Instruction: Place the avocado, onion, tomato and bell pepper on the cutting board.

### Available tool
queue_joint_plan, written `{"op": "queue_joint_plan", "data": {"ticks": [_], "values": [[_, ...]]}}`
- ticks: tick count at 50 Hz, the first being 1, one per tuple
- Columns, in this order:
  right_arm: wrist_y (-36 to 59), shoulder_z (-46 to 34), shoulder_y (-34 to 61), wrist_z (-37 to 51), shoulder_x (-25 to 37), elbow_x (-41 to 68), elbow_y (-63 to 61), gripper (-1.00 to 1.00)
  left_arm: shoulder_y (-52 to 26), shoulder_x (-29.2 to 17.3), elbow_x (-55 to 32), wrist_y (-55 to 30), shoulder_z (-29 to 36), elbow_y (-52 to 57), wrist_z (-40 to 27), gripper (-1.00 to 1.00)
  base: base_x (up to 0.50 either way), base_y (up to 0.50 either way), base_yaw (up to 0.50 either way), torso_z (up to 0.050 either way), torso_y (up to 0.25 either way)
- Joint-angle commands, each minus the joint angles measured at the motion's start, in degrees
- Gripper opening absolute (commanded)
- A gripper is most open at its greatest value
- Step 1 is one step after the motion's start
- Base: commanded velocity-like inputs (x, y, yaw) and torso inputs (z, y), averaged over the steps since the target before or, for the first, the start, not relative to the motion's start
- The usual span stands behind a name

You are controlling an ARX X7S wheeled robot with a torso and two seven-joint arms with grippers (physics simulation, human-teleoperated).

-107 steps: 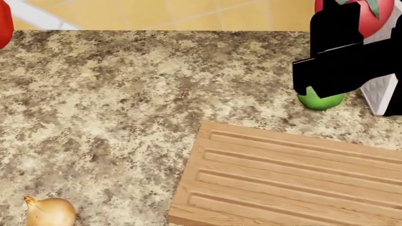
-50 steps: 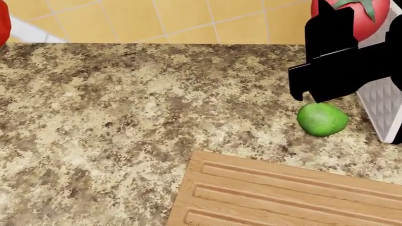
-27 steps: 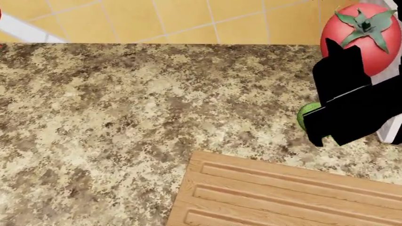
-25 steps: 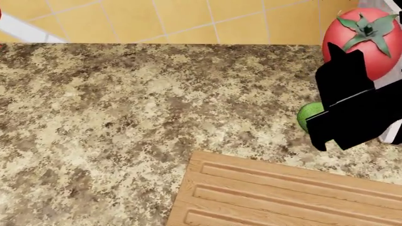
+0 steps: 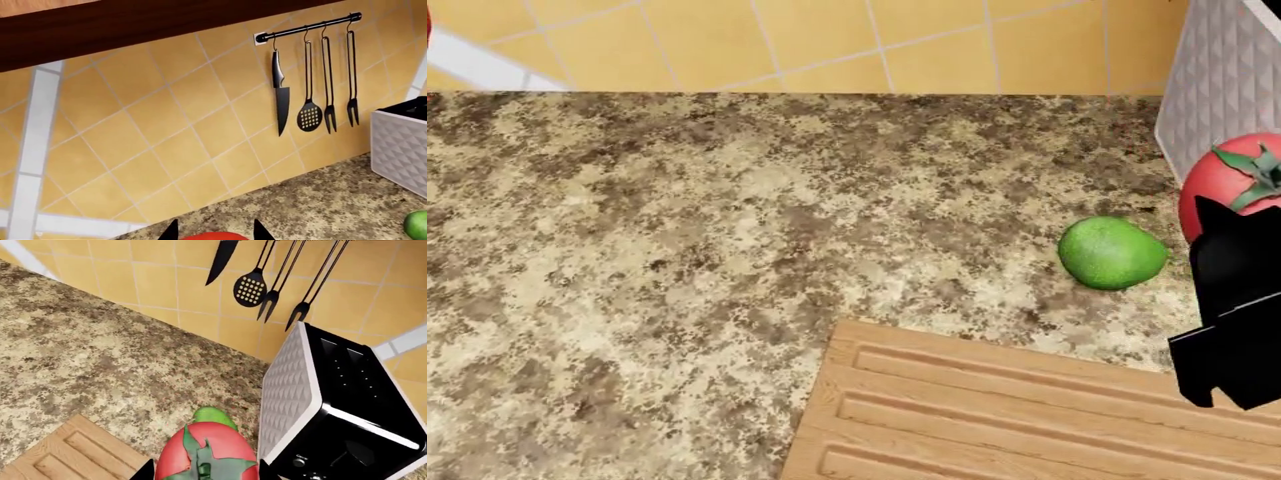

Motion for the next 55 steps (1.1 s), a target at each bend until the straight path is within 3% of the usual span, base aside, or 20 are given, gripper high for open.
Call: {"op": "queue_joint_plan", "data": {"ticks": [1, 37, 55], "values": [[-1.12, 1.12, -4.20, -4.38, 4.47, -3.57, -0.12, -1.00, -0.42, -0.05, 0.28, 0.29, 0.16, -0.45, -0.03, -1.00, 0.00, 0.00, 0.00, 0.000, 0.000], [-6.13, 0.68, -13.77, -14.25, 11.22, -7.04, -4.44, -1.00, 0.00, 0.21, 1.88, 0.75, 0.67, -0.35, 0.97, -1.00, 0.00, 0.00, 0.00, 0.000, 0.000], [-8.17, 0.10, -16.33, -16.30, 9.73, -9.46, -4.95, -1.00, -0.30, 0.05, 2.39, 0.76, 0.81, -0.40, 1.28, -1.00, 0.00, 0.00, 0.00, 0.000, 0.001]]}}
